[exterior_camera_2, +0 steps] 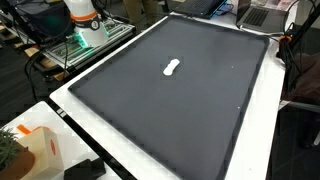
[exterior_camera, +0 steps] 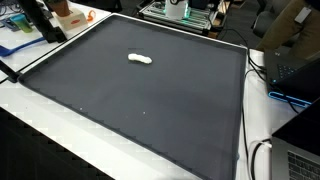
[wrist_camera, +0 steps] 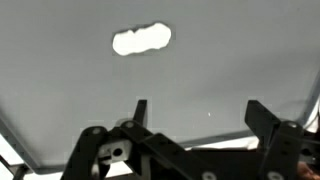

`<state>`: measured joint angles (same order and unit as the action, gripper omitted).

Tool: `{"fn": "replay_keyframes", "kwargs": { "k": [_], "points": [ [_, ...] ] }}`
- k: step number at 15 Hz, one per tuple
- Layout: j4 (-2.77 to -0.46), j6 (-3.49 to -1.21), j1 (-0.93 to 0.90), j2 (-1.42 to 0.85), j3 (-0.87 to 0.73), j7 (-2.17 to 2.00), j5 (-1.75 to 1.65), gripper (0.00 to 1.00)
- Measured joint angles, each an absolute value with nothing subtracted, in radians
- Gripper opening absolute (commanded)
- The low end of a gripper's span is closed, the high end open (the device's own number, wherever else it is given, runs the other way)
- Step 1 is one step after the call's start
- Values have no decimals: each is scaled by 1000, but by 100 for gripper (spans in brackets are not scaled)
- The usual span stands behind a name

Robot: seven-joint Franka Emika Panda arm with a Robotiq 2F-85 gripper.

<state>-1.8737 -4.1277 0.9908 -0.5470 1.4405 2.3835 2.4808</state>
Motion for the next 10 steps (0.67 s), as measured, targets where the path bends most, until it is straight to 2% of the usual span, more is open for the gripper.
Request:
{"fn": "replay_keyframes", "kwargs": {
  "k": [3,10],
  "points": [
    [-2055,-4073,1001,-465,1458,2221,2511,100],
    [-2394,-3588,1059,-204,1458,1928,2475,100]
  ]
}}
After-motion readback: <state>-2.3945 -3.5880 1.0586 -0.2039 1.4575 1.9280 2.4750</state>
